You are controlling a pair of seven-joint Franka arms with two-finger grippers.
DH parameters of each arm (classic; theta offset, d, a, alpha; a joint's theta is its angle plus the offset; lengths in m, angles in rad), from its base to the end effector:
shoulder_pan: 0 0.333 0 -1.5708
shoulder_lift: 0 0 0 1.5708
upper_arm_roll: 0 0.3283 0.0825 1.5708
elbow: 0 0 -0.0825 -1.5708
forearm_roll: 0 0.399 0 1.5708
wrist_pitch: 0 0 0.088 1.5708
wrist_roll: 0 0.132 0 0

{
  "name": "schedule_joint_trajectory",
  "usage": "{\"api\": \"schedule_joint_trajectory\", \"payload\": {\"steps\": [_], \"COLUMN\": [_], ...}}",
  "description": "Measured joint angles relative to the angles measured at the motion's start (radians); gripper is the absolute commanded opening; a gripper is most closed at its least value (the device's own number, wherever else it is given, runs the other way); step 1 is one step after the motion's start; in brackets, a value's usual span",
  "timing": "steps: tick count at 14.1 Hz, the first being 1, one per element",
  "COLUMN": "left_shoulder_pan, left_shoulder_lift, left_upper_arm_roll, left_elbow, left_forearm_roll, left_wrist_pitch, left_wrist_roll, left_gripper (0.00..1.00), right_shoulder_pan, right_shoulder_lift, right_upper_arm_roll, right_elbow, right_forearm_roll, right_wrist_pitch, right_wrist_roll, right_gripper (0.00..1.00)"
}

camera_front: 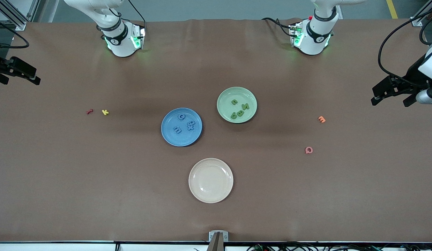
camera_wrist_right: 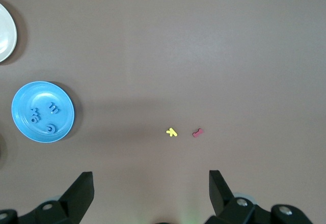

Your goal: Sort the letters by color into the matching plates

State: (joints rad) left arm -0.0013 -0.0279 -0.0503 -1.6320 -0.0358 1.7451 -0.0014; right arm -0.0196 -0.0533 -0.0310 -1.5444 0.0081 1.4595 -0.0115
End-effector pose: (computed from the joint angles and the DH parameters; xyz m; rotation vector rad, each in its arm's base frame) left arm 0.5795 -0.0344 0.6144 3.0952 -0.0721 0.2171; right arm 0.5392 -0.0267 0.6445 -3.1299 0.0599 0.0490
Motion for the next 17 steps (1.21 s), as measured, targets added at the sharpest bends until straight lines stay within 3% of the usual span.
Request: {"api": "schedule_joint_trajectory", "payload": {"steps": [17], "left_shoulder_pan": [0.007], "left_shoulder_lift": [-0.037], "left_upper_arm_roll": [-0.015], "left_elbow": [0.002], "left_forearm_roll": [0.0], "left_wrist_pitch": [-0.089], "left_wrist_roll": [0.0], "left_gripper": [1.0], "right_shoulder_pan": [0.0], "right_shoulder_lift": [0.0], "right_upper_arm_roll": [0.0], "right_elbow": [-0.006], "right_forearm_roll": [0.0], "right_wrist_pitch": [0.0], "right_wrist_roll": [-0.021], "right_gripper": [1.0]}}
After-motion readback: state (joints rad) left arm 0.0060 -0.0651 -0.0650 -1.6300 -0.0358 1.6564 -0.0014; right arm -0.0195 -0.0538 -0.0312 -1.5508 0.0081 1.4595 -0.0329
